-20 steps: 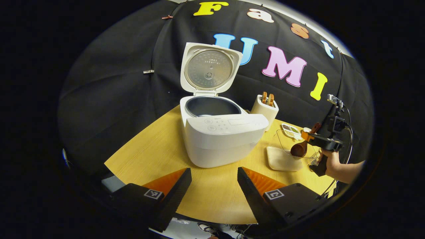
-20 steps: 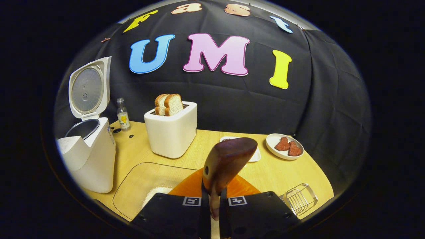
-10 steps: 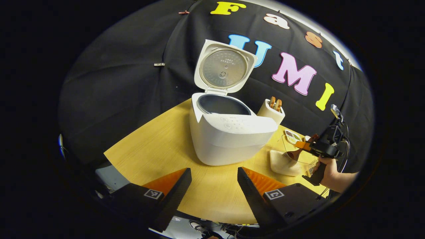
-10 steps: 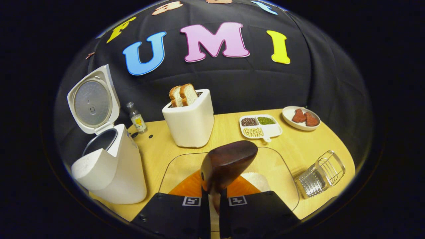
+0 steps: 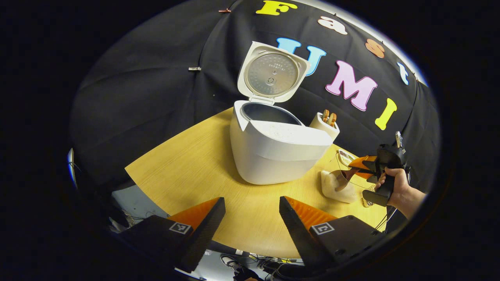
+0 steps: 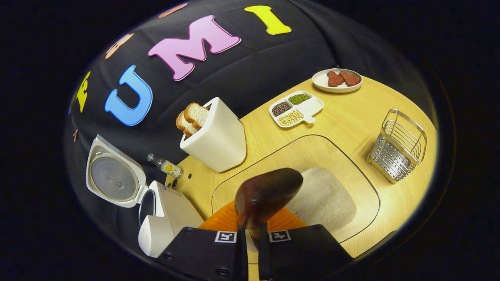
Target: Close the left gripper, press the button to open the rice cooker; take a wooden spoon from the chopstick holder with the right hand, scoop a spoonful of rice and pour it into the rice cooker, then put the wooden spoon back into the chopstick holder.
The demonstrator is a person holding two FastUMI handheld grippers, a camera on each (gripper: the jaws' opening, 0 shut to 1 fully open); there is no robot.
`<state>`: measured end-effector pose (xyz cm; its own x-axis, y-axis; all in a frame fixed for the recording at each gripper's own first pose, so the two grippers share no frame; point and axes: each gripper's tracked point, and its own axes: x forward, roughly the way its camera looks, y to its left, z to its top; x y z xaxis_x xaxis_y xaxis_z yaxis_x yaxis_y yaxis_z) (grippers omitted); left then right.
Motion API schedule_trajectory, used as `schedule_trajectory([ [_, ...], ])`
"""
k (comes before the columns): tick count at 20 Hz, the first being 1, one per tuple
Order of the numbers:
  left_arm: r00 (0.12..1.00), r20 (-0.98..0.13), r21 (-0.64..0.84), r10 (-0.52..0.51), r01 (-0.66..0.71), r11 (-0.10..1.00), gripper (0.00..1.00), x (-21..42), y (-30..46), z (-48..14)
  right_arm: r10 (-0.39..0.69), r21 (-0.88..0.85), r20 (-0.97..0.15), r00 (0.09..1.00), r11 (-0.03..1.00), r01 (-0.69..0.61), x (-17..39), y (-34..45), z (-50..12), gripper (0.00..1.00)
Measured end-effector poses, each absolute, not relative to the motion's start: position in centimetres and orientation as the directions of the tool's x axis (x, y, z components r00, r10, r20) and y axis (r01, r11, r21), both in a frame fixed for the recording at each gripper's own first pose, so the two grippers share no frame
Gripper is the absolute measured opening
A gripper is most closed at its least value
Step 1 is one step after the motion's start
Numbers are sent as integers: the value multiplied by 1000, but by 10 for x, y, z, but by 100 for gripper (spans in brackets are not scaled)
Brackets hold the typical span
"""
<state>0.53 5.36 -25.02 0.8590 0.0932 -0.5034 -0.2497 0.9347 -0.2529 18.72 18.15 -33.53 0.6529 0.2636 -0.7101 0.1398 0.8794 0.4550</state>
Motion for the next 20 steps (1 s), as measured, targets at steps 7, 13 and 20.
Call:
schedule_trajectory([
  [7,882,-465,-243,78,-212,947,96,5,52,-236,265,558,-709,653,777,291,183,152,-322,15],
  [13,891,-453,-267,35,-173,948,96,5,51,-237,230,605,-678,698,713,353,189,127,-283,15],
  [20,915,-399,-256,57,-171,952,96,-4,71,-222,213,645,-654,726,658,388,191,120,-245,15],
])
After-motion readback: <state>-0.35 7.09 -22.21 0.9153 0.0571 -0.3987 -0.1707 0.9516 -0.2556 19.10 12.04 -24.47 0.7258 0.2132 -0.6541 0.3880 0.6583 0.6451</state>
